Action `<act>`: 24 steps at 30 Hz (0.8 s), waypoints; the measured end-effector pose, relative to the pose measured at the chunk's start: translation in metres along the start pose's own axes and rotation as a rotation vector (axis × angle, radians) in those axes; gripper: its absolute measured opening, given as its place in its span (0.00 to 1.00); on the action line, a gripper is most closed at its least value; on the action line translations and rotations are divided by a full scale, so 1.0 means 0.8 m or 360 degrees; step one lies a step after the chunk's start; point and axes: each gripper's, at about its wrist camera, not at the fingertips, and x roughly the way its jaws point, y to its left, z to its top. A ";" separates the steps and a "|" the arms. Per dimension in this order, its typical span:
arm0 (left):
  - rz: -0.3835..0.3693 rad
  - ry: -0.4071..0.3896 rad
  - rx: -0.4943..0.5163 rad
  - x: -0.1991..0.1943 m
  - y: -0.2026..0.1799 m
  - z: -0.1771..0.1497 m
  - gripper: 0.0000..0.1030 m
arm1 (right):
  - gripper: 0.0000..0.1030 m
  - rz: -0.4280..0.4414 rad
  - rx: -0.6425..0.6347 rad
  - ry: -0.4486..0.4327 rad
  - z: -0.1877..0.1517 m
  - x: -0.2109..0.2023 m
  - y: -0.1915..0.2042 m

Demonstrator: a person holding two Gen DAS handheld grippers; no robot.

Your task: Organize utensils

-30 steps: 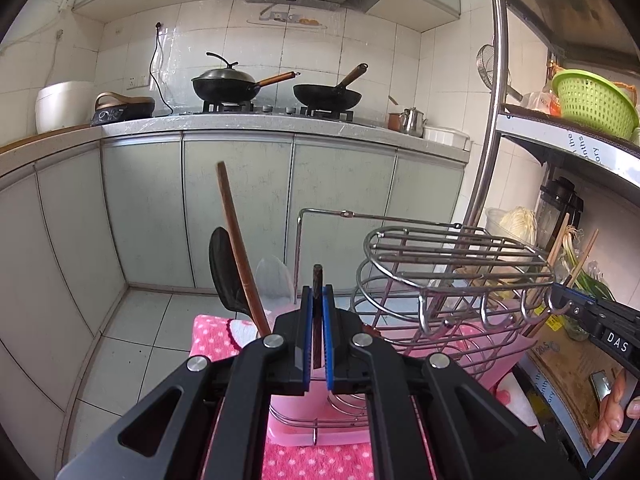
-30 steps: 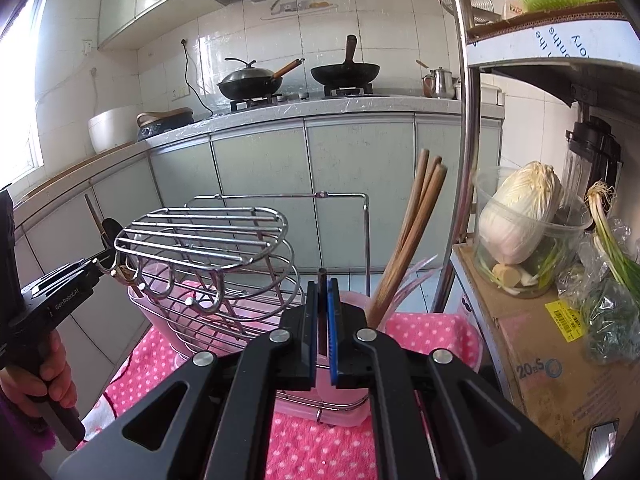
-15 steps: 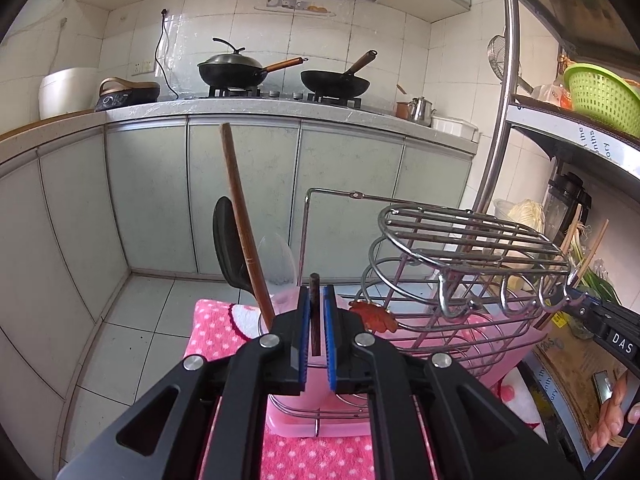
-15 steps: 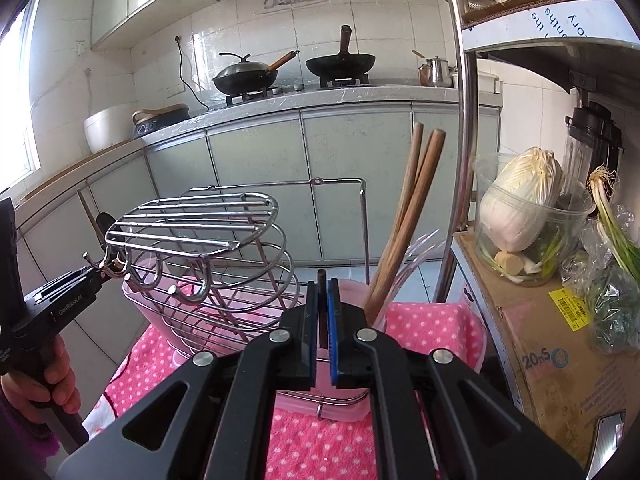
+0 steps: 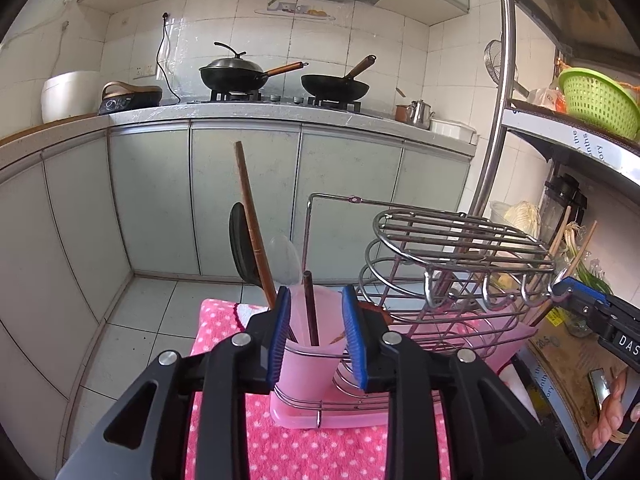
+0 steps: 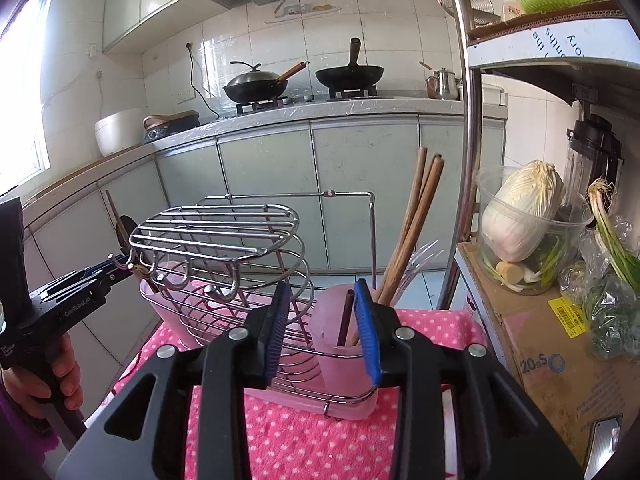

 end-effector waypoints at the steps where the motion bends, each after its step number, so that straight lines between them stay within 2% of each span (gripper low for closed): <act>1: -0.0006 -0.0006 0.0002 -0.003 -0.001 0.000 0.27 | 0.33 0.0000 -0.0002 -0.0006 0.000 -0.003 0.000; 6: -0.0015 -0.0037 0.0035 -0.022 -0.007 -0.002 0.32 | 0.33 0.0010 0.0029 -0.0026 -0.003 -0.016 -0.003; 9: 0.0029 -0.0051 0.0026 -0.032 -0.008 -0.004 0.33 | 0.33 0.0012 0.0042 -0.0043 -0.005 -0.024 -0.003; 18: 0.0038 -0.0001 -0.0020 -0.054 -0.011 -0.018 0.33 | 0.34 0.0050 0.0059 -0.0038 -0.026 -0.042 0.005; 19: 0.0039 -0.0006 -0.0021 -0.059 -0.011 -0.018 0.33 | 0.34 0.0055 0.0058 -0.0044 -0.028 -0.045 0.007; 21: 0.0033 -0.0013 -0.0024 -0.067 -0.013 -0.019 0.34 | 0.45 0.0065 0.0066 -0.0064 -0.032 -0.051 0.010; 24: 0.0031 -0.0018 -0.0016 -0.079 -0.017 -0.020 0.39 | 0.48 0.0089 0.0080 -0.0075 -0.037 -0.061 0.015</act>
